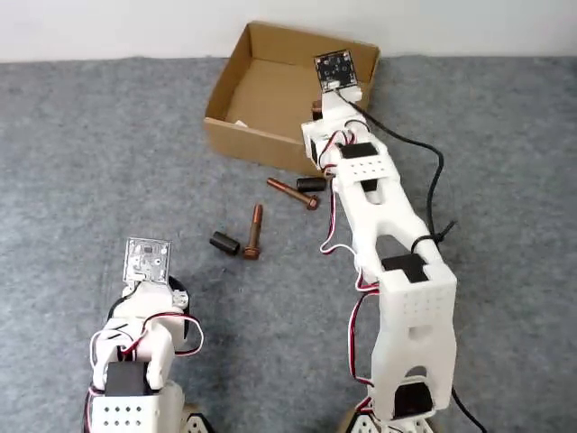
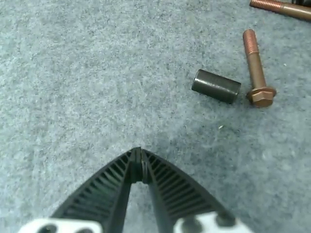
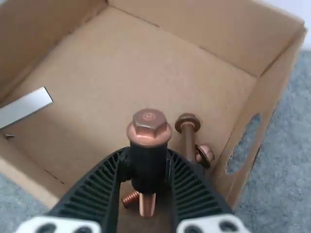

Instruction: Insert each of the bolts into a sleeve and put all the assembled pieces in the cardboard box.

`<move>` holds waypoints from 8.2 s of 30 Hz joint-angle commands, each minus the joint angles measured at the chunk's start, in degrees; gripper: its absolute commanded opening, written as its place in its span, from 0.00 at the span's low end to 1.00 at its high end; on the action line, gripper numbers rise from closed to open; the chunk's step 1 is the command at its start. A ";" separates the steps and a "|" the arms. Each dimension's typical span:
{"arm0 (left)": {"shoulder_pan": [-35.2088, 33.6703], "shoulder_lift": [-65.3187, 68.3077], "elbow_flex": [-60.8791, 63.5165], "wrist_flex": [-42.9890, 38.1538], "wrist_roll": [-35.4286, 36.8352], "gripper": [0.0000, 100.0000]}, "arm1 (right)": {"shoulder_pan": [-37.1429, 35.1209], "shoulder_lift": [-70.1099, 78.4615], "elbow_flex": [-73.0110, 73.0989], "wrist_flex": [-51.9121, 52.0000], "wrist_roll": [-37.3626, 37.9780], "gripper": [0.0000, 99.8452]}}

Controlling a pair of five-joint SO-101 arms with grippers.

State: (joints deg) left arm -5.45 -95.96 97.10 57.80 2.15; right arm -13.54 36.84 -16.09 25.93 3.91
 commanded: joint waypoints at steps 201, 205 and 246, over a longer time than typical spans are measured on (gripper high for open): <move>11.60 53.36 -52.97 9.85 2.99 0.00 | 19.65 -115.74 69.36 64.84 -21.10 0.01; 16.88 63.12 -61.67 11.87 2.99 0.00 | 19.65 -119.69 71.74 63.52 -20.92 0.01; 21.19 139.16 -134.64 42.64 11.96 0.12 | 19.30 -124.53 73.58 62.99 -19.43 0.01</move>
State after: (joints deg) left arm 15.30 43.56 -36.09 98.77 13.58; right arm 5.45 -87.74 57.76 90.29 -16.57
